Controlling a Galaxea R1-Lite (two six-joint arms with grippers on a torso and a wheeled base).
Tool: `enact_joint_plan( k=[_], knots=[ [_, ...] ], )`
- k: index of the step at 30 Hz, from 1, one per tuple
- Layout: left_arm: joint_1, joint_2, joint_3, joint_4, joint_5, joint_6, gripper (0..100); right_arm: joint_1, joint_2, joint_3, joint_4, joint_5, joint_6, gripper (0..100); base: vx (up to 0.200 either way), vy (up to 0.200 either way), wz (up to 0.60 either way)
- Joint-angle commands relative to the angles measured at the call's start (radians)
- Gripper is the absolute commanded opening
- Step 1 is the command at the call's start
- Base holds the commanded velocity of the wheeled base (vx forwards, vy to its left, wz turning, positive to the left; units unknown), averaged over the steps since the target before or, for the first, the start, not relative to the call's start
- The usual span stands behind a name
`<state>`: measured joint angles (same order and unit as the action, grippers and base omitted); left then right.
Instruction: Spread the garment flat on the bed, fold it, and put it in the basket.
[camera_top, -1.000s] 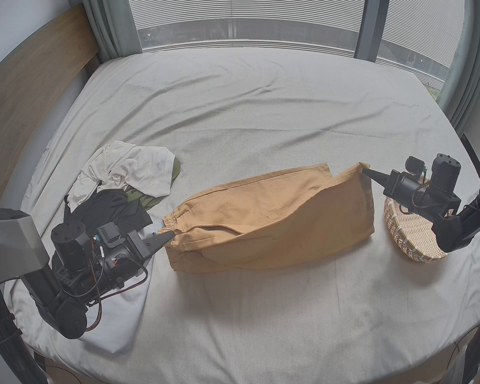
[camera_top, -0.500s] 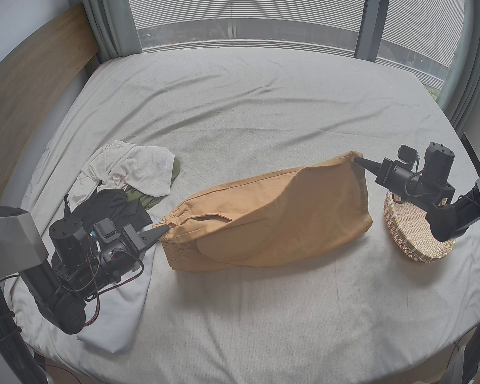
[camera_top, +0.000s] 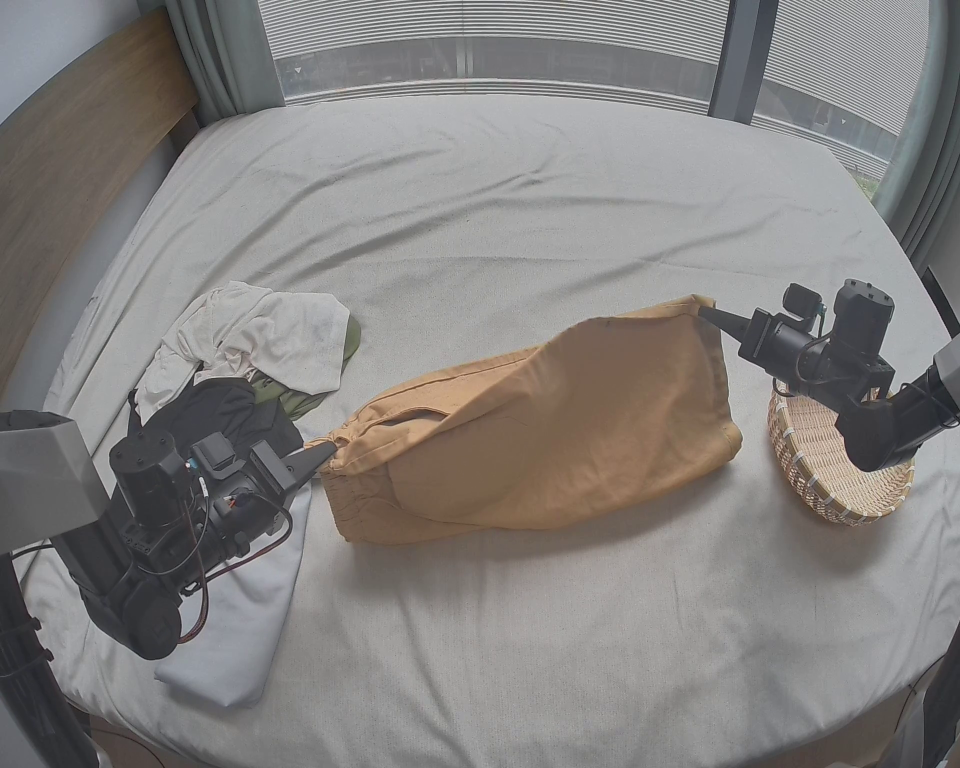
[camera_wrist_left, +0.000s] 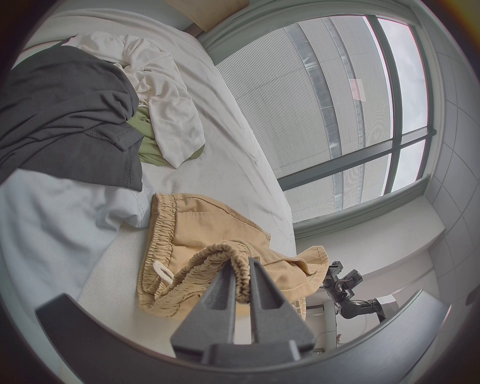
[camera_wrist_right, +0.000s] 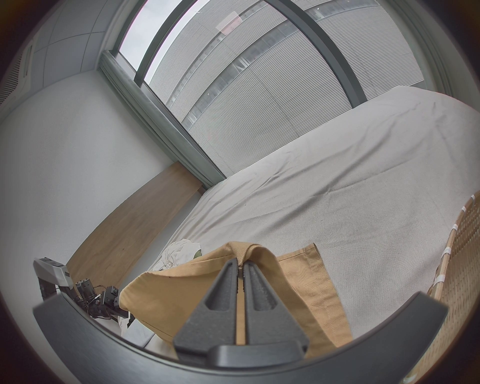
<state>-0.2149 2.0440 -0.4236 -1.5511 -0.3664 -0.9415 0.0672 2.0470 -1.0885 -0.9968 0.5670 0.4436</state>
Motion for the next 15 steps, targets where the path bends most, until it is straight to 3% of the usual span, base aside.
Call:
enact_joint_plan(
  k=[1,15],
  knots=[
    [0.002,0.016,-0.007,0.000,0.000,0.000,0,0.002,0.039,-0.024,0.007,-0.001,0.000,0,0.000,0.000,0.00],
    [0.025,0.051,-0.046,0.000,0.020,-0.014,0,0.009,0.108,-0.119,0.006,-0.003,0.000,0,0.000,0.000,0.00]
  ],
)
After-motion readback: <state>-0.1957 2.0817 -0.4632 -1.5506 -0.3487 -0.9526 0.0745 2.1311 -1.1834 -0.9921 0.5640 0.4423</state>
